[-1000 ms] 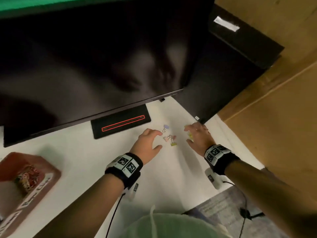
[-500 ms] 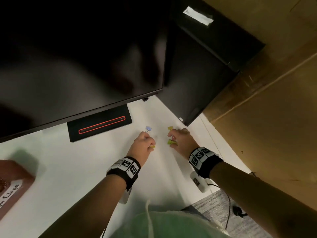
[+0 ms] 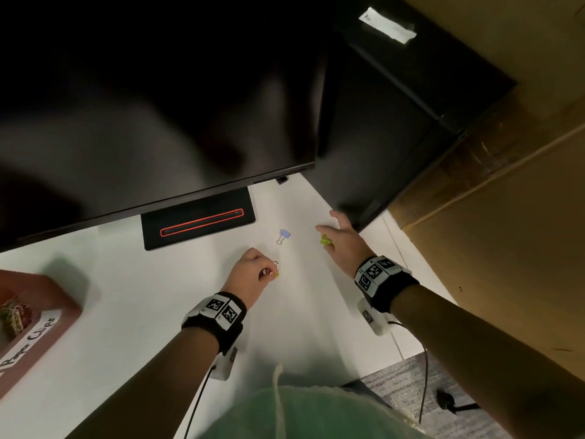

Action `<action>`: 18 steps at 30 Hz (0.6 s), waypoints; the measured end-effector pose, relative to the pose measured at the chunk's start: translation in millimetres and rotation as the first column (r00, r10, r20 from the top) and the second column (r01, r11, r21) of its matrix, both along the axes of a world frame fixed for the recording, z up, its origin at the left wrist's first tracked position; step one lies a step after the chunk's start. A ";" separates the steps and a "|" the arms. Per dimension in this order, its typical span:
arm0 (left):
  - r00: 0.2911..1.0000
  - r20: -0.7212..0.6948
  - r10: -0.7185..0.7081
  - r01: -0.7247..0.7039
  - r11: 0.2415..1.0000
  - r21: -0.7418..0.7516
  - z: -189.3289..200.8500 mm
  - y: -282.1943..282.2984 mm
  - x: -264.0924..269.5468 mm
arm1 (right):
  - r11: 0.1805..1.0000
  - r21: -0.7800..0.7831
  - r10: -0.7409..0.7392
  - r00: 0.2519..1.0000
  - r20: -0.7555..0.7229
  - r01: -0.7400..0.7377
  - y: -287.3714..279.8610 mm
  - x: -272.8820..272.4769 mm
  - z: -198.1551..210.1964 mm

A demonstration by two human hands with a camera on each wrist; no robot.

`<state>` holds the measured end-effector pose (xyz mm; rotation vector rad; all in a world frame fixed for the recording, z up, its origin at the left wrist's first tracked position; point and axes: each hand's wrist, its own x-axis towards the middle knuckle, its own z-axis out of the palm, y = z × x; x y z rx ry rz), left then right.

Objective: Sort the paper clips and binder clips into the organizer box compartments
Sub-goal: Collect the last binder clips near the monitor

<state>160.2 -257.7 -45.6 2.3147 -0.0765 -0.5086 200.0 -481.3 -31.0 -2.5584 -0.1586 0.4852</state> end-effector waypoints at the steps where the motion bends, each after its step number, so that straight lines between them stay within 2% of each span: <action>1: 1.000 -0.005 -0.005 0.005 1.000 0.006 0.5 0.8 -0.1 | 1.000 -0.010 0.005 0.999 -0.033 -0.006 1.7 2.1 -0.7; 7: 0.996 -0.037 -0.080 0.081 0.996 0.040 0.1 0.9 -0.3 | 0.998 -0.063 -0.032 0.996 -0.088 0.026 7.0 3.9 -4.6; 11: 0.999 -0.031 -0.040 0.042 0.997 0.059 1.0 -1.1 0.2 | 0.999 -0.044 -0.013 0.998 -0.063 0.010 8.7 1.2 -5.4; 14: 1.000 -0.020 -0.022 0.024 0.997 0.075 0.9 0.6 -1.0 | 0.994 -0.096 0.041 0.999 -0.020 -0.043 7.4 -0.4 -6.3; 18: 1.000 -0.018 0.022 -0.021 0.997 0.076 0.8 7.5 -3.3 | 1.000 0.005 0.005 0.999 -0.054 -0.005 7.1 -4.8 -7.6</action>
